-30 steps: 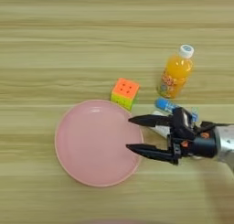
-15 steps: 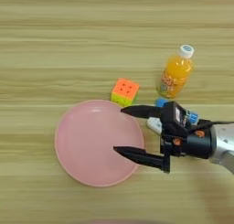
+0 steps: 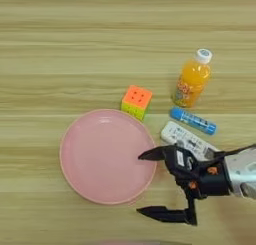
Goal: Move the objects on the table
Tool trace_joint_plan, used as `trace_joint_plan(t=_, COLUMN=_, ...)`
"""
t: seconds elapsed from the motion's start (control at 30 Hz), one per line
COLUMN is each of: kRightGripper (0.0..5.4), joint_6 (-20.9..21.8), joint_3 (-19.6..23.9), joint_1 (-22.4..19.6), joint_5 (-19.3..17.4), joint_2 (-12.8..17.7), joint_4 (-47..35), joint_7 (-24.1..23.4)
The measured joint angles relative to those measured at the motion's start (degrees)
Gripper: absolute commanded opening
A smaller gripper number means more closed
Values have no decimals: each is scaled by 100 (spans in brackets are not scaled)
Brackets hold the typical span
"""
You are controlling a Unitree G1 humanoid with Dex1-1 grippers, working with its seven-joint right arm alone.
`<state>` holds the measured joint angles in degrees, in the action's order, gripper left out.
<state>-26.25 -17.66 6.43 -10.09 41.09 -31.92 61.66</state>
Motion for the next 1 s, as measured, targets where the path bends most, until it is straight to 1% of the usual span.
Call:
trace_joint_plan(t=0.03, kRightGripper=537, joint_6=24, joint_3=-64, joint_1=-13, joint_5=72, joint_2=3, joint_4=53, joint_7=-1)
trace_joint_plan(t=0.1, kRightGripper=537, joint_6=110, joint_3=-257, joint_1=-84, joint_5=343, joint_2=3, joint_4=158, joint_7=-26)
trace_joint_plan(t=0.17, kRightGripper=537, joint_6=205, joint_3=-381, joint_1=-165, joint_5=534, joint_2=-28, joint_4=252, joint_7=-89)
trace_joint_plan(t=0.2, kRightGripper=537, joint_6=238, joint_3=-463, joint_1=-215, joint_5=690, joint_2=-89, joint_4=318, joint_7=-152)
trace_joint_plan(t=0.27, kRightGripper=537, joint_6=306, joint_3=-550, joint_1=-262, joint_5=806, joint_2=-145, joint_4=366, joint_7=-218)
trace_joint_plan(t=0.5, kRightGripper=537, joint_6=331, joint_3=-744, joint_1=-422, joint_5=1098, joint_2=-325, joint_4=601, joint_7=-335)
trace_joint_plan(t=0.63, kRightGripper=537, joint_6=311, joint_3=-1005, joint_1=-637, joint_5=1152, joint_2=-438, joint_4=646, joint_7=-214)
trace_joint_plan(t=0.73, kRightGripper=537, joint_6=276, joint_3=-1082, joint_1=-754, joint_5=1110, joint_2=-486, joint_4=643, joint_7=-51)
trace_joint_plan(t=0.8, kRightGripper=537, joint_6=189, joint_3=-1131, joint_1=-812, joint_5=1036, joint_2=-478, joint_4=596, joint_7=166)
trace_joint_plan(t=0.93, kRightGripper=537, joint_6=169, joint_3=-1257, joint_1=-974, joint_5=943, joint_2=-366, joint_4=497, joint_7=614)
trace_joint_plan(t=1.0, kRightGripper=537, joint_6=153, joint_3=-1306, joint_1=-1029, joint_5=902, joint_2=-346, joint_4=470, joint_7=753)
